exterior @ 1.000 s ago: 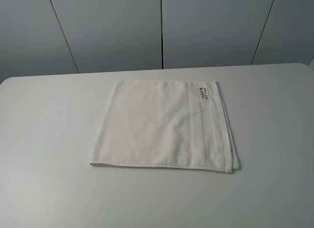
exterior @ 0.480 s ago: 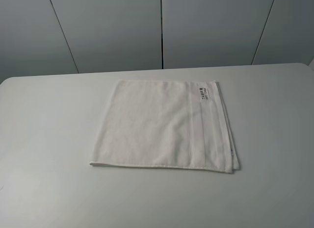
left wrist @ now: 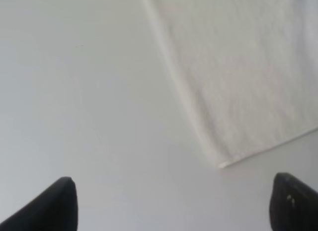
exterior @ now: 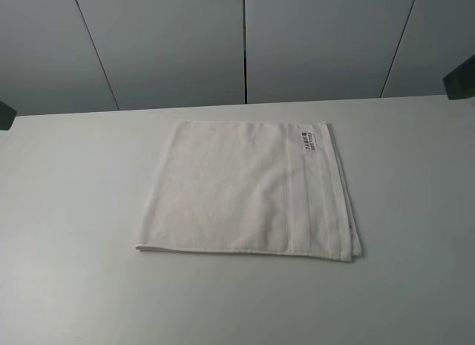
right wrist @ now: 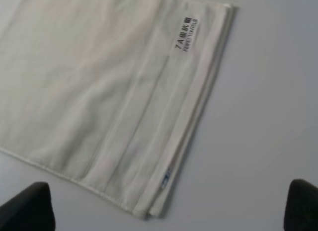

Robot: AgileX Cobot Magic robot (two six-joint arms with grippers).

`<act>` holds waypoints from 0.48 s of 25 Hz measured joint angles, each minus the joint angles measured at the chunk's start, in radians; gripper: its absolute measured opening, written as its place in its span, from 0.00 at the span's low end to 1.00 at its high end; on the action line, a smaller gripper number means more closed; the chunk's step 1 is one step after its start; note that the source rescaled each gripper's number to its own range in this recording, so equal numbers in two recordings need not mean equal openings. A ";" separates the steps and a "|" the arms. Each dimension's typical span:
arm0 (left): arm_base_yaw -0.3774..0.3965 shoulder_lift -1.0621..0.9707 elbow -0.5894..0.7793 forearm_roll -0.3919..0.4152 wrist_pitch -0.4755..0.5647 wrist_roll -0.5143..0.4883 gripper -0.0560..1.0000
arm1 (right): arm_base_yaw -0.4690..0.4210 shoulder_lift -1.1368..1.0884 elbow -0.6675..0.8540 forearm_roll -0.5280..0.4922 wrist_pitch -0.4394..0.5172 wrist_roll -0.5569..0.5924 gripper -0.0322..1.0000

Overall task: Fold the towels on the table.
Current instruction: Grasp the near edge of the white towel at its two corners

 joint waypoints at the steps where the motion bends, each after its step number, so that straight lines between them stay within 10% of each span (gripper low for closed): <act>1: -0.005 0.046 -0.008 -0.015 -0.006 0.035 0.96 | 0.000 0.040 -0.002 0.033 0.000 -0.047 1.00; 6: -0.105 0.228 -0.018 -0.027 -0.023 0.211 0.85 | 0.054 0.201 -0.006 0.097 -0.002 -0.239 1.00; 12: -0.330 0.400 -0.018 0.128 -0.108 0.259 0.99 | 0.191 0.353 -0.008 0.044 -0.037 -0.363 1.00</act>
